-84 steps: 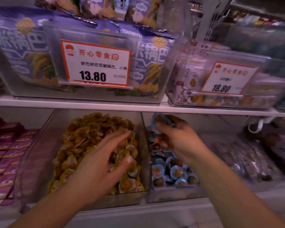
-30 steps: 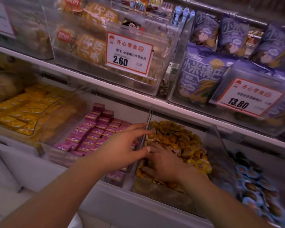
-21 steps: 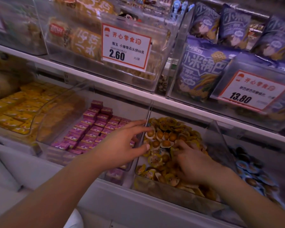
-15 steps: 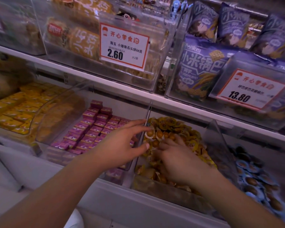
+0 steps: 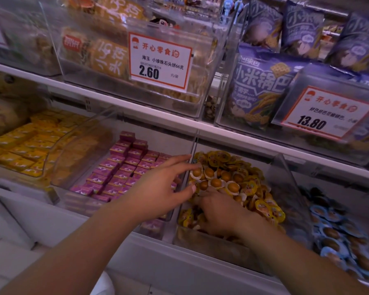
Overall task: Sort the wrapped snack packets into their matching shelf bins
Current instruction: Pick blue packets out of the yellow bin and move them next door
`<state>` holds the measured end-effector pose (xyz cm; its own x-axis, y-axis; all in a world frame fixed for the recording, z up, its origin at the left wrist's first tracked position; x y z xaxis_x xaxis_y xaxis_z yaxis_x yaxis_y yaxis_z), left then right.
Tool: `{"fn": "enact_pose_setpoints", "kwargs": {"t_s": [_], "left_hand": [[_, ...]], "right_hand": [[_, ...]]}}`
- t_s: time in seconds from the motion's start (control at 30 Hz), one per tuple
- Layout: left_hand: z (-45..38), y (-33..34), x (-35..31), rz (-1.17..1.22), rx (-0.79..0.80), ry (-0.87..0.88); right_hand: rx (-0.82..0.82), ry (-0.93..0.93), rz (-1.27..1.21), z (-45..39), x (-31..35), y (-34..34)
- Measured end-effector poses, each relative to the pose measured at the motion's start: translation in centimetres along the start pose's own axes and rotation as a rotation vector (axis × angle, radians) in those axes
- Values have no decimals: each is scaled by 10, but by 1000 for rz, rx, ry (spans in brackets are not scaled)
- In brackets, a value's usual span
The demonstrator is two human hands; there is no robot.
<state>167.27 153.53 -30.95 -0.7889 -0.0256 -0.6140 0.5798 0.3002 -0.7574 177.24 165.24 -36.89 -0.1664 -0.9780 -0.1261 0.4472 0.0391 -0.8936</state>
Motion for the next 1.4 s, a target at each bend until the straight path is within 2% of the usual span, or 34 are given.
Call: {"fn": "enact_pose_setpoints", "kwargs": {"t_s": [0.3, 0.37, 0.47, 0.5, 0.57, 0.67, 0.77, 0.83, 0.9, 0.97, 1.03, 1.1, 1.17, 1.27, 1.33, 1.4], "left_hand": [[1, -1, -5, -76, -26, -17], [2, -2, -9, -114, -39, -25], [2, -4, -20, -267, -110, -17], [1, -4, -27, -331, -137, -2], [-3, -1, -40, -416, -160, 40], [-8, 7, -55, -442, -159, 113], [-10, 10, -59, -387, -179, 149], [-10, 5, -55, -273, -202, 111], [-11, 0, -50, -191, -220, 77], [-11, -6, -49, -133, -247, 94], [-9, -16, -45, 1, -344, 100], [-6, -24, -36, 241, -448, 37], [-5, -26, -29, 471, -496, -35], [-5, -26, -24, 643, -535, -94], [-3, -25, -17, 785, -572, -166], [-2, -21, -9, 1078, -574, -238]], "right_hand": [[-236, 25, -134, 8, -9, -14], [-354, 102, -415, 16, -26, -19], [-525, 178, -1095, 35, -52, -18], [-571, 159, -1271, 42, -56, -19], [-560, 18, -1516, 50, -54, -22], [-477, -170, -1650, 58, -39, -28], [-463, -208, -1683, 61, -34, -31], [-441, -227, -1723, 63, -35, -32], [-407, -256, -1690, 66, -35, -35], [-407, -227, -1544, 68, -36, -37], [-452, -87, -1267, 67, -43, -38], [-477, 70, -990, 60, -53, -39], [-462, 145, -736, 44, -59, -43], [-360, 98, -415, -1, -55, -43], [-277, 103, -302, -28, -52, -34], [-213, 136, -250, -44, -53, -23]]}}
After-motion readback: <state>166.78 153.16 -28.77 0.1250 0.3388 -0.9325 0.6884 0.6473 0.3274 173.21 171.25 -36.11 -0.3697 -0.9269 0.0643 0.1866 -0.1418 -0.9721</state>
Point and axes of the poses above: each hand's wrist, its own z-axis away from the middle knuckle, its own y-axis out of the palm, x = y × z, the point moved 6 cm from there along -z, towards the middle knuckle, and after that the axes turned 12 degrees about x, right-handed, at the moved point
